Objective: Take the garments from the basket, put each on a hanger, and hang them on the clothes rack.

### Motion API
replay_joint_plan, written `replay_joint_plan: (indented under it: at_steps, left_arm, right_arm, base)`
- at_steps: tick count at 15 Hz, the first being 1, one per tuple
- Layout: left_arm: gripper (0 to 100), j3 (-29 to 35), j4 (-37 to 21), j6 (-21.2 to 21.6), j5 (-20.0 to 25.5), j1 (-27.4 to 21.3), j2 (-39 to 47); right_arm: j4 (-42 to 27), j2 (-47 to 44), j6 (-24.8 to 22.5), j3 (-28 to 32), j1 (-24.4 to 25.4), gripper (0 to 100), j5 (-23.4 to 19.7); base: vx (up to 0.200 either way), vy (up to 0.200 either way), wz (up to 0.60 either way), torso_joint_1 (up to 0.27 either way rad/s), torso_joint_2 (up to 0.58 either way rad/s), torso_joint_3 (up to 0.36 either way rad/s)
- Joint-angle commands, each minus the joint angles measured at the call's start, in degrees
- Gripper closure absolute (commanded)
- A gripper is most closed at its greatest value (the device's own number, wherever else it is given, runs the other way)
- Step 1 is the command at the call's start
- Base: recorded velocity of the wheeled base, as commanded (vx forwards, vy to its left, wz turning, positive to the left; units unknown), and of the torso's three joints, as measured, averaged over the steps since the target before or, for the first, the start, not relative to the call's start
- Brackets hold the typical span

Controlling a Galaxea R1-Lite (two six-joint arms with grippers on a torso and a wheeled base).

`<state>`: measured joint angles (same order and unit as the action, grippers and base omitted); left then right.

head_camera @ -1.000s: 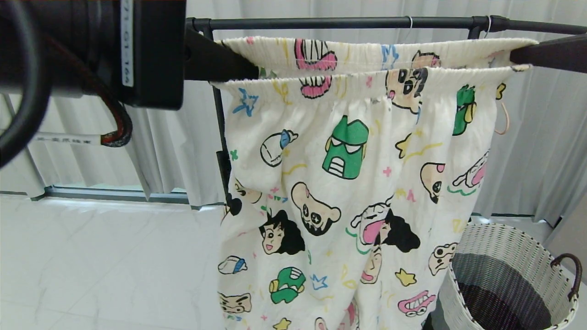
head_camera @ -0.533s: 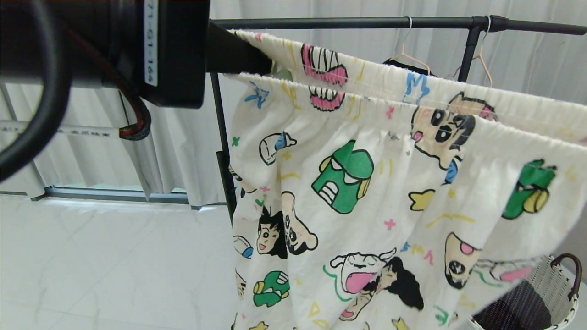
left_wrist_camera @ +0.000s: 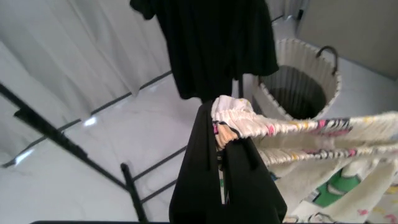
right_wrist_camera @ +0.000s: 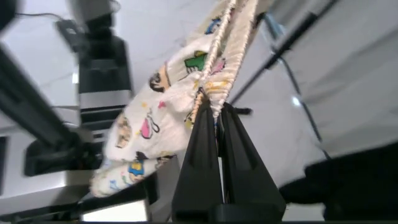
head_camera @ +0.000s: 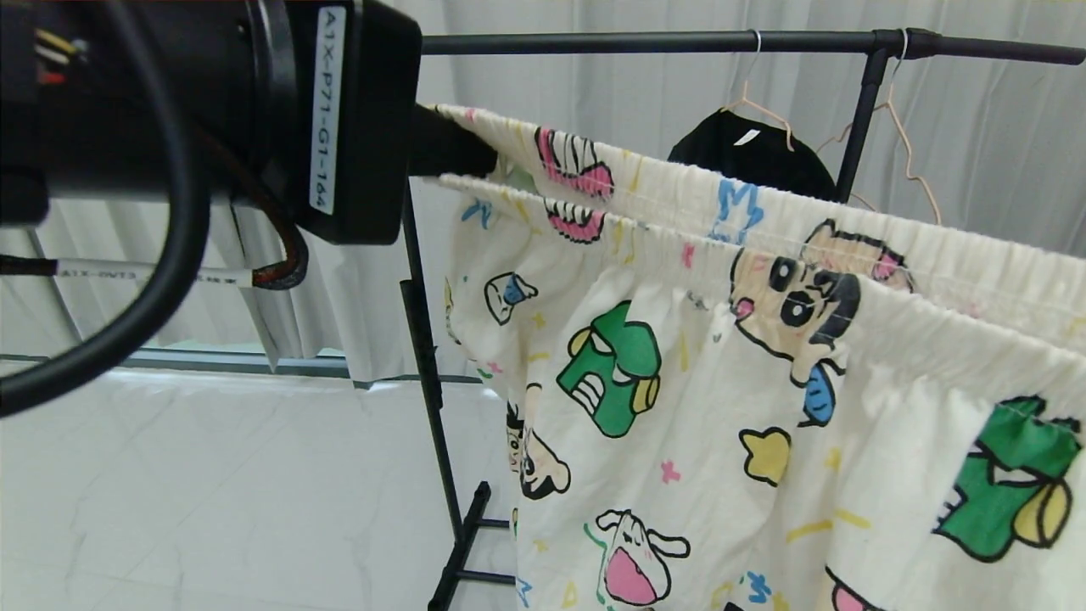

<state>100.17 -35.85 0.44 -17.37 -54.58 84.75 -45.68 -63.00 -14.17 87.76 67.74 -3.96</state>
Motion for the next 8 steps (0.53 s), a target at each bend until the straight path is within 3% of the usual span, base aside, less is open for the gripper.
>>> replay_joint_plan:
  at_steps: [1, 4, 6, 7, 8]
  left_arm:
    - [100, -2.3, 0.0, -0.1, -0.1, 0.6, -1.8]
    - [100, -7.4, -1.7, -4.0, -0.2, -0.9, -6.0]
    - [100, -9.0, -5.2, -7.7, -0.2, -2.4, -7.9]
    - [100, -9.5, -12.5, -12.0, -0.2, -4.6, -10.0]
    - [100, -9.5, -16.2, -15.6, -0.2, -8.0, -11.2]
  right_arm:
    - [0.0, -0.5, 0.0, -0.1, 0.1, 100, 1.4]
    - [4.2, -3.7, -0.1, -0.6, -6.4, 100, 12.1]
    - [14.0, -7.0, -0.2, -2.2, -10.1, 100, 13.5]
    - [25.3, -11.3, -0.2, -4.3, -11.4, 100, 15.5]
    - [33.6, -14.3, 0.0, -5.6, -11.4, 100, 15.8]
  base:
    - [0.000, 0.000, 0.00, 0.000, 0.00, 0.000]
    - [0.000, 0.000, 0.00, 0.000, 0.00, 0.000]
    - [0.000, 0.000, 0.00, 0.000, 0.00, 0.000]
    - [0.000, 0.000, 0.00, 0.000, 0.00, 0.000]
    - [0.000, 0.000, 0.00, 0.000, 0.00, 0.000]
